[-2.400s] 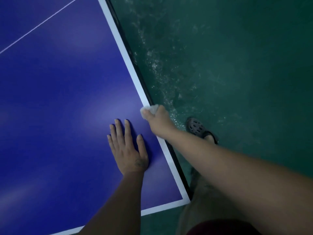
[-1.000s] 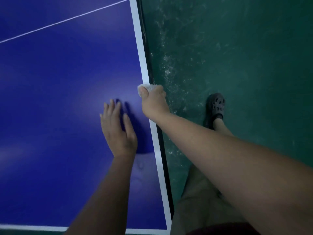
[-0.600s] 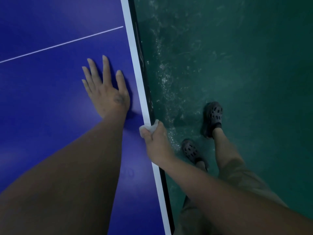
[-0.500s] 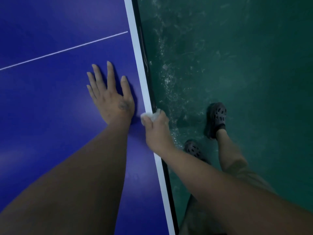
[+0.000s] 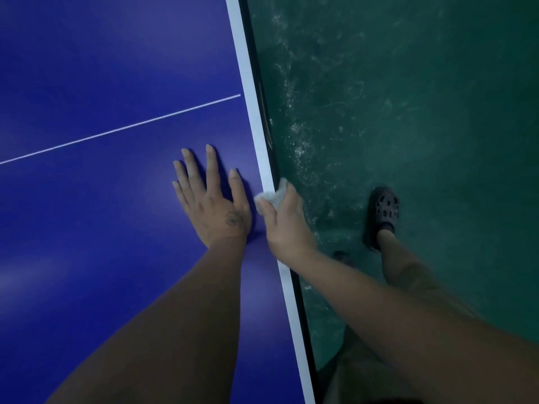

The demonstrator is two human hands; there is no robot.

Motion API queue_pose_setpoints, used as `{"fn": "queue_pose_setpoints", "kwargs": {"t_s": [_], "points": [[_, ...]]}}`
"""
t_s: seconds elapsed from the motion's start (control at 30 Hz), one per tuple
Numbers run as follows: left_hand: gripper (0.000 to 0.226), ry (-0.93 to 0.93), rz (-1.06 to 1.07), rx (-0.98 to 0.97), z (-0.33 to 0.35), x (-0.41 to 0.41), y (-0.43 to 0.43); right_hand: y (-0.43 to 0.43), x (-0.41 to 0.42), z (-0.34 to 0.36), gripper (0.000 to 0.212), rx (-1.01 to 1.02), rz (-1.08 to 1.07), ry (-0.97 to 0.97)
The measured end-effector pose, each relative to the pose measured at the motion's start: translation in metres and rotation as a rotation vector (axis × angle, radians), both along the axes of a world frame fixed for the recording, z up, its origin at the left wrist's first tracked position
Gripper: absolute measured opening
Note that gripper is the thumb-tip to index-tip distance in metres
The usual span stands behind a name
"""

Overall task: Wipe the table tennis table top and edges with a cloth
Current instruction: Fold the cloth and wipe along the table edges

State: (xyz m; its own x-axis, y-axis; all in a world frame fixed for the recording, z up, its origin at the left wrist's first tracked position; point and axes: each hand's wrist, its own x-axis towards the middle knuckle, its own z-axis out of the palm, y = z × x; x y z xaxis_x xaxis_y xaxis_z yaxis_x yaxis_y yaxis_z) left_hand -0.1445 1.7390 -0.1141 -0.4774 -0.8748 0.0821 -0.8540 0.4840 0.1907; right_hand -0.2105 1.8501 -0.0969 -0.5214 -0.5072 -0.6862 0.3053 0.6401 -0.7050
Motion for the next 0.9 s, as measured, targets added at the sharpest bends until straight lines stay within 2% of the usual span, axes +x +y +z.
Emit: {"fn": "queue_pose_setpoints", "kwargs": {"t_s": [0.17,0.4,0.57,0.67,0.77,0.9], "points": [[0.057,0.000,-0.007,0.000,0.000,-0.001,-0.002,-0.020,-0.013,0.002,0.073,0.049,-0.029,-0.017],[0.057,-0.008,-0.017,0.015,0.000,-0.001,-0.004,-0.111,-0.099,-0.014,0.062,0.019,-0.037,0.024],[0.059,-0.042,-0.018,0.037,0.004,-0.001,-0.003,-0.071,-0.072,-0.003,0.072,-0.012,0.045,0.063],[0.060,-0.041,-0.020,0.047,0.004,-0.002,-0.005,-0.044,-0.050,0.006,0.073,0.034,0.049,0.015],[0.060,-0.033,-0.022,0.044,0.004,-0.002,-0.005,-0.058,-0.055,0.007,0.071,0.091,0.030,0.016],[0.058,-0.014,-0.015,0.043,0.004,-0.003,-0.005,-0.106,-0.101,-0.005,0.064,0.079,0.050,0.063]]}}
